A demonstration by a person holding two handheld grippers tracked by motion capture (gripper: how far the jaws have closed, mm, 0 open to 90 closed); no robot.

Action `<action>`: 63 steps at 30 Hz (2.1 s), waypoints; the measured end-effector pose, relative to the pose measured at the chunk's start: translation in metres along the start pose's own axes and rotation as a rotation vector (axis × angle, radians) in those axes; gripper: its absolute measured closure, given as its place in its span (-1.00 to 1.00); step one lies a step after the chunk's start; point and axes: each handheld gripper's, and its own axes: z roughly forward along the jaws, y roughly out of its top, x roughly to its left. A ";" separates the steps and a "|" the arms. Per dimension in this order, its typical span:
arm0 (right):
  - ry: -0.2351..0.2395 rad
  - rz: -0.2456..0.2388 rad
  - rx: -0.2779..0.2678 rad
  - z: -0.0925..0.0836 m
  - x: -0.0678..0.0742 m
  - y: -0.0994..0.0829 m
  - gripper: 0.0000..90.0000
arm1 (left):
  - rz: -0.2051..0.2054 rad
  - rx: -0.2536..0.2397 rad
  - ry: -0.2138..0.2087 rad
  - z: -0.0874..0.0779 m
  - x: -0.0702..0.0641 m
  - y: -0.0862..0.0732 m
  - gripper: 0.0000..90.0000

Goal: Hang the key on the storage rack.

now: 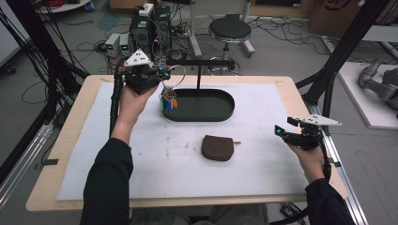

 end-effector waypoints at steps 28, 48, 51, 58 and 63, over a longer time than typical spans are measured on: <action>0.003 0.009 0.008 0.000 -0.002 0.000 -0.40 | -0.082 0.047 0.085 0.030 0.024 -0.018 0.92; 0.005 0.010 0.001 0.001 -0.002 0.000 -0.40 | -0.107 0.071 0.104 0.038 0.029 -0.026 0.92; 0.005 0.011 0.003 0.001 -0.002 0.000 -0.39 | -0.110 0.069 0.109 0.038 0.029 -0.027 0.92; 0.005 0.010 0.002 0.001 -0.002 0.000 -0.39 | -0.112 0.085 0.125 0.040 0.029 -0.028 0.89; 0.006 0.010 0.001 0.001 -0.002 0.000 -0.40 | -0.108 0.076 0.155 0.036 0.028 -0.028 0.81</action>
